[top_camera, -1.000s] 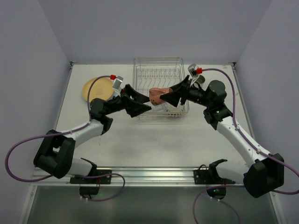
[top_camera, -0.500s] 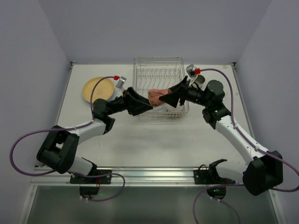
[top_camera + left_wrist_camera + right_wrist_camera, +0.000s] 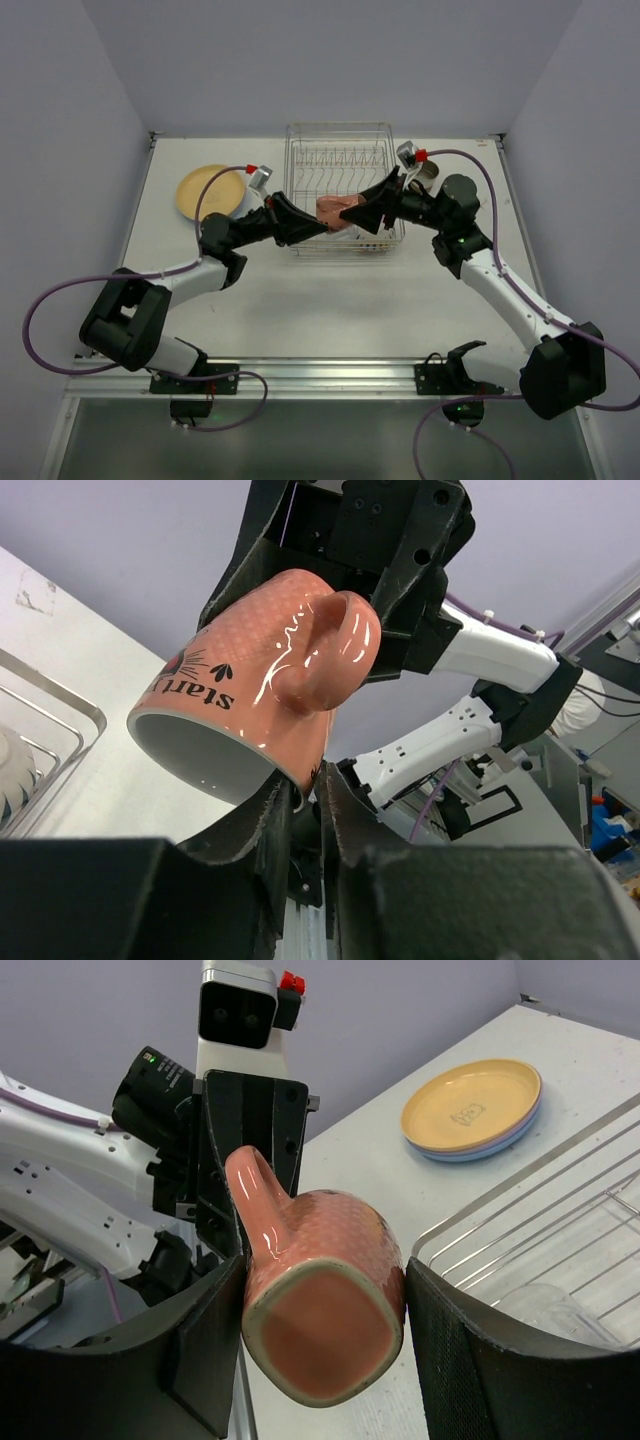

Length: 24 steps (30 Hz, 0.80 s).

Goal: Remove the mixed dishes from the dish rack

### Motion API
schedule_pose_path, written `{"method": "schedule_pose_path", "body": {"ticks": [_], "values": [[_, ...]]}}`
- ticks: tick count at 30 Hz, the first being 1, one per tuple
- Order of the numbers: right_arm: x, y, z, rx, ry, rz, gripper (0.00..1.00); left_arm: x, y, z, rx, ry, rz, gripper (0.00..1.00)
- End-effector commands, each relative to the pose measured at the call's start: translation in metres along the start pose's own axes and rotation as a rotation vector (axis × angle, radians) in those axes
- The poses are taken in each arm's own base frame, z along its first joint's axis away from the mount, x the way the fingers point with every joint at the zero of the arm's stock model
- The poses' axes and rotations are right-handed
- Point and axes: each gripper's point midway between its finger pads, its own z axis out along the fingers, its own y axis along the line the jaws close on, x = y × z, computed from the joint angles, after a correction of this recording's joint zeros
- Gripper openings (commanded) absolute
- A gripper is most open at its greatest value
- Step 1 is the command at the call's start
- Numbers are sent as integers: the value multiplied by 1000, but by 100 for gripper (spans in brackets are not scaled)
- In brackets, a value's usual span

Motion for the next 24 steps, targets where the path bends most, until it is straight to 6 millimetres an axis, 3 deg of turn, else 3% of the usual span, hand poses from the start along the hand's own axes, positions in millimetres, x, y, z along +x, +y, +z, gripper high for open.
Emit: {"method": "schedule_pose_path", "body": {"ticks": [1,7,9,10,13,14,17,24], "values": [[-16,3,-1,1,-66,-73,0,-14,-47,-1,178,-63,165,18],[-13,-1,0,8,-59,-63,3,-17,-59,-4,220,-85,170,0],[-10,-5,2,14,-52,-53,14,-17,-64,-5,237,-88,174,0],[-10,-5,2,15,-51,-52,28,-18,-66,-5,242,-90,174,0],[-9,-8,4,17,-46,-46,58,-19,-71,-6,253,-92,184,0],[-8,-8,4,17,-44,-44,63,-19,-73,-6,256,-95,187,0],[-7,-9,5,14,-41,-36,75,-20,-75,-7,260,-94,190,0],[-4,-9,5,9,-35,-29,84,-21,-78,-9,260,-99,201,0]]}}
